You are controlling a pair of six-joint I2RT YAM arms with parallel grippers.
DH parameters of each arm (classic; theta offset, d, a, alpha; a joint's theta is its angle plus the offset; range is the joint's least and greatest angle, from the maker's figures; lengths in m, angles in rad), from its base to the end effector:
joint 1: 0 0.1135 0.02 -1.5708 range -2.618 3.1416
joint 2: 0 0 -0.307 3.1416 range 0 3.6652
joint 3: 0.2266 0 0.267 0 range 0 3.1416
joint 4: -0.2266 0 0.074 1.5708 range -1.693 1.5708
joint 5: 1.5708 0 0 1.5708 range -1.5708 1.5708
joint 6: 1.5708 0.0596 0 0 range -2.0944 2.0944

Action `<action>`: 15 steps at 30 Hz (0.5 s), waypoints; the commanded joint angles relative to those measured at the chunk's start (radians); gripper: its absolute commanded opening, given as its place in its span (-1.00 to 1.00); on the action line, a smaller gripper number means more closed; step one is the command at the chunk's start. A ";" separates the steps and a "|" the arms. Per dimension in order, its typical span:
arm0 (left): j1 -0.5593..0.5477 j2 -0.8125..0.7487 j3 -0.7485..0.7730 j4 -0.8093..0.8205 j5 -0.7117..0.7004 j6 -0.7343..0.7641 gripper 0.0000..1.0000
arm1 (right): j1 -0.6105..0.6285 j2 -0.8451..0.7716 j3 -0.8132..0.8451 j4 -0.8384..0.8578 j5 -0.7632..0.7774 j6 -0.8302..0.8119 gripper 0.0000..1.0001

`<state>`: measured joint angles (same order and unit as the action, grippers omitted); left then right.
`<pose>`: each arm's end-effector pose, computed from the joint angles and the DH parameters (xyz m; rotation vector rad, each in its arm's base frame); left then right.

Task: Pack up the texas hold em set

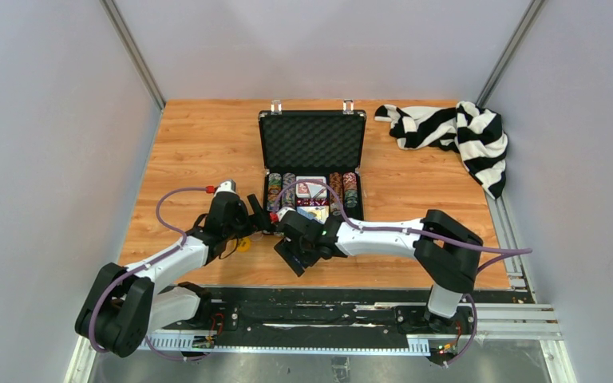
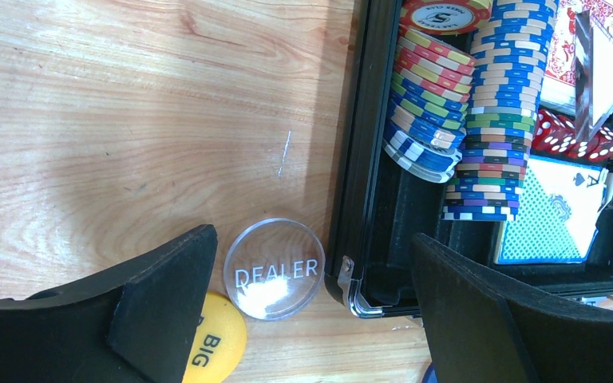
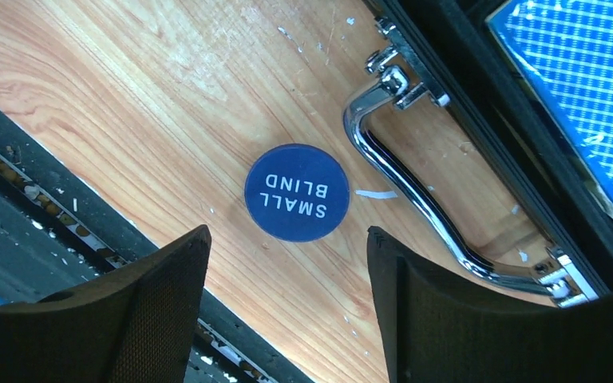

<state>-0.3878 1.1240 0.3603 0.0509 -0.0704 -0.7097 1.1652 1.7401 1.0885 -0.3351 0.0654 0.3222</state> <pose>0.2031 -0.0785 0.1665 -0.4105 2.2941 -0.4860 0.1569 0.3555 0.1947 -1.0521 2.4096 0.4718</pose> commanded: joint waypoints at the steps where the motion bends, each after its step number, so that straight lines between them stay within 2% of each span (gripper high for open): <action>1: 0.009 -0.007 -0.009 -0.003 0.003 0.009 0.90 | -0.005 0.051 0.027 0.008 -0.021 -0.004 0.43; 6: 0.010 -0.002 -0.008 -0.003 0.005 0.013 0.90 | -0.007 0.084 0.023 0.035 -0.027 -0.003 0.40; 15: 0.010 0.003 -0.012 0.005 0.010 0.012 0.90 | -0.007 0.073 0.009 0.031 -0.015 -0.004 0.06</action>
<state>-0.3874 1.1240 0.3603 0.0505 -0.0700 -0.7086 1.1645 1.7977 1.1015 -0.2935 0.0509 0.3183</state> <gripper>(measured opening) 0.952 0.562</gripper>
